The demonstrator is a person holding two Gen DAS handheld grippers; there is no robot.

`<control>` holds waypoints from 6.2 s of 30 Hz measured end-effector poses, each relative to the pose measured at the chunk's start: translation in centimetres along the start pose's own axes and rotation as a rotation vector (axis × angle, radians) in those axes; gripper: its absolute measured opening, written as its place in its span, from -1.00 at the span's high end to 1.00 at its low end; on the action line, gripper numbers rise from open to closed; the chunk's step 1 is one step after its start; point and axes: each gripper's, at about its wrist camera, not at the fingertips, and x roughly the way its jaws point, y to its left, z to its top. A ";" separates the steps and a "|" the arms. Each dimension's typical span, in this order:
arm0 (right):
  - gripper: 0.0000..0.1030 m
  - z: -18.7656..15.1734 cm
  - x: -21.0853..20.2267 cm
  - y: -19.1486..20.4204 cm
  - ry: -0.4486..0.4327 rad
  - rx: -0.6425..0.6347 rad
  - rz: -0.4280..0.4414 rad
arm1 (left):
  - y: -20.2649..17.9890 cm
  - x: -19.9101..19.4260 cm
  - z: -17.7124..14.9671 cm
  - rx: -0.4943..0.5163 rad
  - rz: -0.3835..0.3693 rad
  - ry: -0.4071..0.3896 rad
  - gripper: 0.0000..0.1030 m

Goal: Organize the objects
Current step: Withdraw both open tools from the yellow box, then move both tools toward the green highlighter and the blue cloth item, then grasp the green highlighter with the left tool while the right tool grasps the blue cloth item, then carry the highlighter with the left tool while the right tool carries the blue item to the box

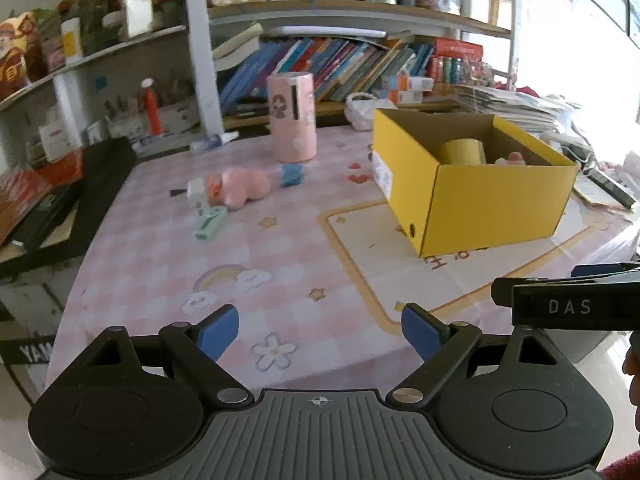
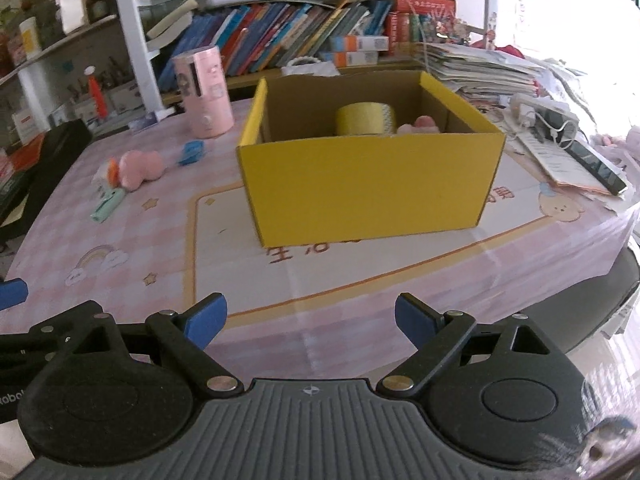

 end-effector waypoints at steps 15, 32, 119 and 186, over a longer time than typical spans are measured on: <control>-0.78 -1.5 -1.0 3.6 0.006 -0.088 0.073 | 2.4 -2.3 -1.6 -0.054 0.065 -0.005 -0.76; -0.81 -1.3 -1.5 5.7 -0.015 -0.122 0.094 | 4.1 -2.8 -1.6 -0.070 0.083 -0.030 -0.77; 0.43 20.2 27.3 14.6 0.061 -0.177 0.245 | 12.0 17.6 9.4 -0.305 0.145 0.083 0.56; 0.43 -2.6 -0.7 3.3 0.084 -0.053 0.172 | 2.1 -2.8 -2.3 -0.065 -0.120 -0.006 0.55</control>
